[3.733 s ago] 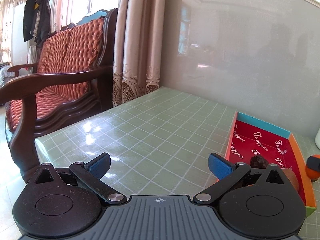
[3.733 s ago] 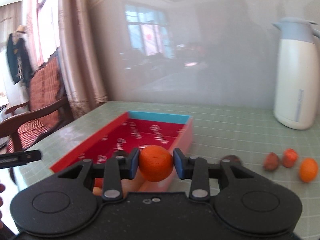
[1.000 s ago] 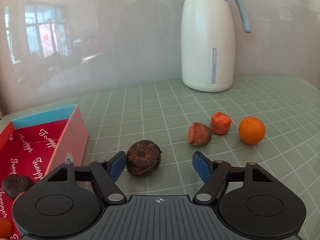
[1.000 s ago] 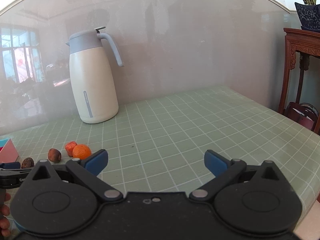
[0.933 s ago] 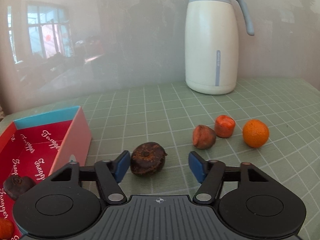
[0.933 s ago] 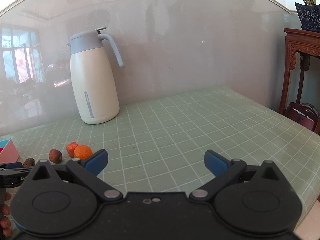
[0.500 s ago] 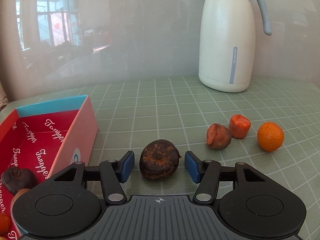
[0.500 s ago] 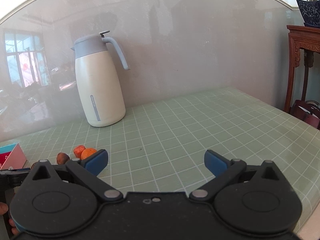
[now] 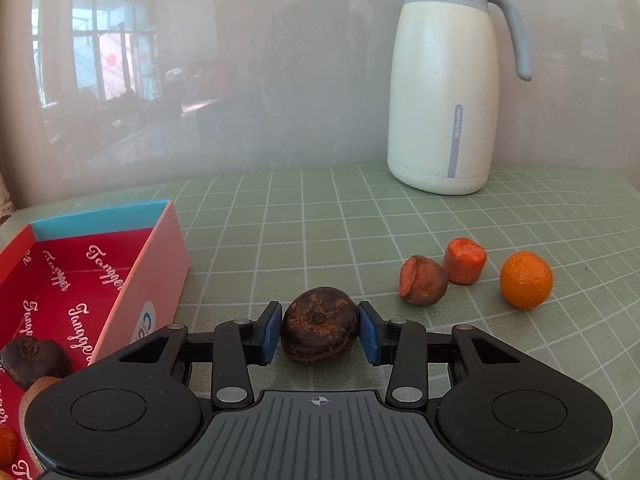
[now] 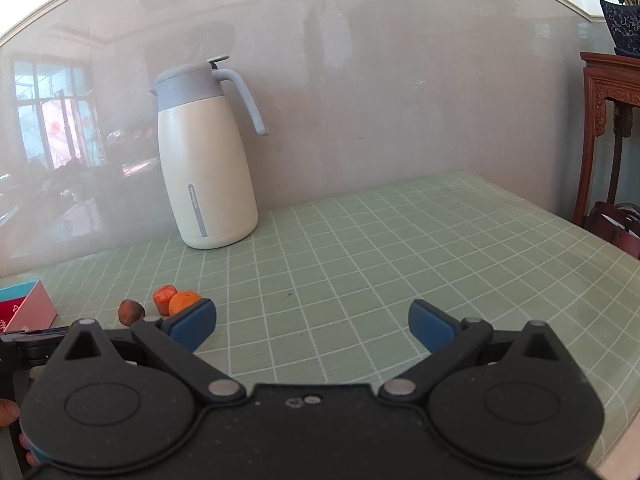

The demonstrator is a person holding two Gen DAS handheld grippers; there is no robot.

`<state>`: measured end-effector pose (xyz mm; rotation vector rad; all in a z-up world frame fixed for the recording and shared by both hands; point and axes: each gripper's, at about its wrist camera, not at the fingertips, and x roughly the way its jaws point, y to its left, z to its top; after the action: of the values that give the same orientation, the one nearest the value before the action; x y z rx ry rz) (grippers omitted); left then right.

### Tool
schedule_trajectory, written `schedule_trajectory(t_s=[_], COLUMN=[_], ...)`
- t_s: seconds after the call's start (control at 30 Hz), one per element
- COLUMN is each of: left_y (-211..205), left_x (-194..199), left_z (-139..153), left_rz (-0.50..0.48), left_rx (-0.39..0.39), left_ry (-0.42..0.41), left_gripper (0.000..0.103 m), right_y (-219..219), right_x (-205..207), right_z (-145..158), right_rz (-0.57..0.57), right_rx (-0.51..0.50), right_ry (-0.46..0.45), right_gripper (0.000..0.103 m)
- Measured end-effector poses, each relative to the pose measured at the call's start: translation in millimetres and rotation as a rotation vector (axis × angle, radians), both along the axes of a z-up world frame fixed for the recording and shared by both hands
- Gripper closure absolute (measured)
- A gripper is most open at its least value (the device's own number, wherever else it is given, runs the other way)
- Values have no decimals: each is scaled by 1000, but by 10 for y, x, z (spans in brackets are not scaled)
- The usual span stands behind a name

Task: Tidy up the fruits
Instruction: 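Carry the brown fruit with the left tool into the red box and release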

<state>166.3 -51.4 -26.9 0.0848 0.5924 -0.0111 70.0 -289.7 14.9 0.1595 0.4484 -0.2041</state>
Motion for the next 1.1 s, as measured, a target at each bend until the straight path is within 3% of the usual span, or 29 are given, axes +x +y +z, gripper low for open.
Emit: schedule_trajectory(t_s=[0.37,0.67,0.93,1.1], left_y=[22,188,726,1112], left_x=[-232,-609,-944,-998], left_z=[141,443,571,531], left_rz=[-41,-35,99,206], left_rx=[-27,-37,-76,-95], left_ry=[-60,-167,-197,-156], left_gripper=[62,62,62,62], right_y=[-12,8,110,225], right_x=[-20,-17,-8,17], right_z=[9,11,16,19], right_rz=[-4,3,20,43], right_rx=[-1,-6,-17,-20], right_ry=[-9,-10,-12,-14], right_gripper=[0,0,0,0])
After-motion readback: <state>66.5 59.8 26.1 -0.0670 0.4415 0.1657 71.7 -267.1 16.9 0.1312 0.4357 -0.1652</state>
